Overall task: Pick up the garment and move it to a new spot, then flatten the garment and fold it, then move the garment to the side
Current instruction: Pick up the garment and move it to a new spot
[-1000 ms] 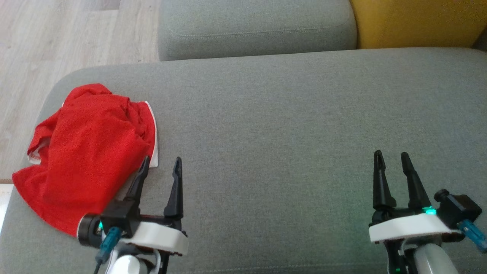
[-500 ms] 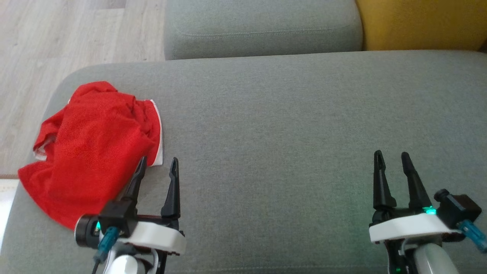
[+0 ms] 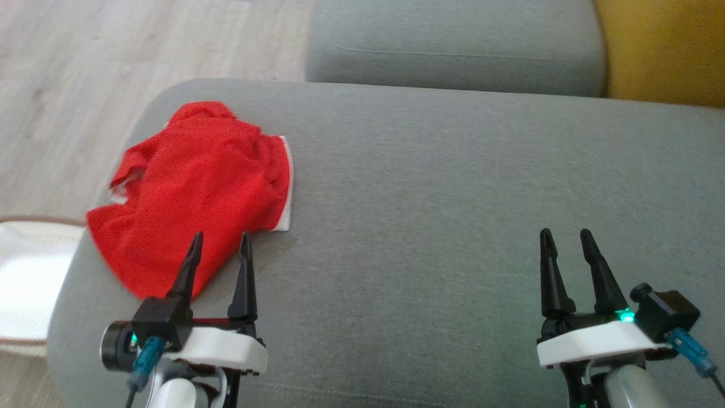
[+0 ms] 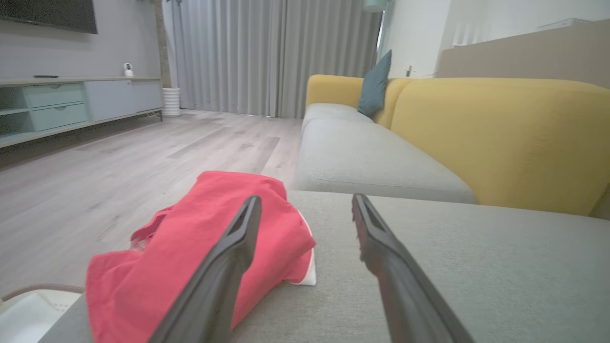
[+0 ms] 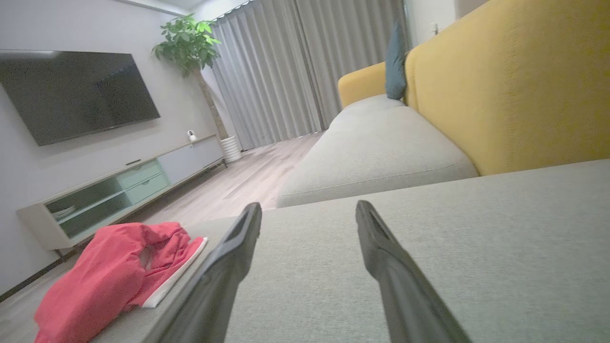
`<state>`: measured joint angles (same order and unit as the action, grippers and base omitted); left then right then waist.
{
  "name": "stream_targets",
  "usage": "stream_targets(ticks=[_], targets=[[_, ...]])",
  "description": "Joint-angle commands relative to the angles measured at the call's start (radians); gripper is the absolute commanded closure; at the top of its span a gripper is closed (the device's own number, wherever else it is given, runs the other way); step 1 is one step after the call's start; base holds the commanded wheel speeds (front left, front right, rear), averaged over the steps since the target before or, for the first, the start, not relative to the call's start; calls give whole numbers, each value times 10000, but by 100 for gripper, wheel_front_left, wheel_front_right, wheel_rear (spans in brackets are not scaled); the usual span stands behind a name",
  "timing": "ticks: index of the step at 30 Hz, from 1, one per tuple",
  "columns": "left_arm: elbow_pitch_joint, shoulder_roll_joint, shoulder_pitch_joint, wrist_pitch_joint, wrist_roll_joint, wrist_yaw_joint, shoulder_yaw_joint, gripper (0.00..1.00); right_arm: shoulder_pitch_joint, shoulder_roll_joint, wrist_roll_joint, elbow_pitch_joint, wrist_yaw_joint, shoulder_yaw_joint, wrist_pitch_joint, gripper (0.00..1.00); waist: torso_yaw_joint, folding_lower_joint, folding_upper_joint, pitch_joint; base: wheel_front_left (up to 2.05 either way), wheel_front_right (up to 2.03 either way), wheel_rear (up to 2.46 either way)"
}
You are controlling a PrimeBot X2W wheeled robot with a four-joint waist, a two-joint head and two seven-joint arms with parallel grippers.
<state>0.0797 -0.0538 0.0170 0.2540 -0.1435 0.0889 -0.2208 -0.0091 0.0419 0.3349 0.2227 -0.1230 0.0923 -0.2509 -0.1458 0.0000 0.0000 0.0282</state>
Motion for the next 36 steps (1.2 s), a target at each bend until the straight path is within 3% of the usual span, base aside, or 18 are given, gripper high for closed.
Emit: stream_targets(ticks=[1,13,19,28,36], targets=[[-378,35,-349,78,-14,62,379,0,-198,83,-67,-278,-77,298,-109,0,-415,0,0,35,0,0,0],[-368,35,-136,78,129,73,730,0,-43,83,127,-191,-77,994,-109,0,-2221,0,0,118,0,0,0],[-461,35,-44,78,182,61,940,0,-54,83,237,-153,-77,1240,-109,0,-2784,0,0,128,0,0,0],[-492,35,-11,78,198,-26,1173,0,-127,83,320,-127,-77,1359,-109,0,-2897,0,0,83,0,0,0],[-606,35,-89,78,150,33,1386,0,-202,83,308,-147,-77,1347,-109,0,-2473,0,0,-120,0,0,0]])
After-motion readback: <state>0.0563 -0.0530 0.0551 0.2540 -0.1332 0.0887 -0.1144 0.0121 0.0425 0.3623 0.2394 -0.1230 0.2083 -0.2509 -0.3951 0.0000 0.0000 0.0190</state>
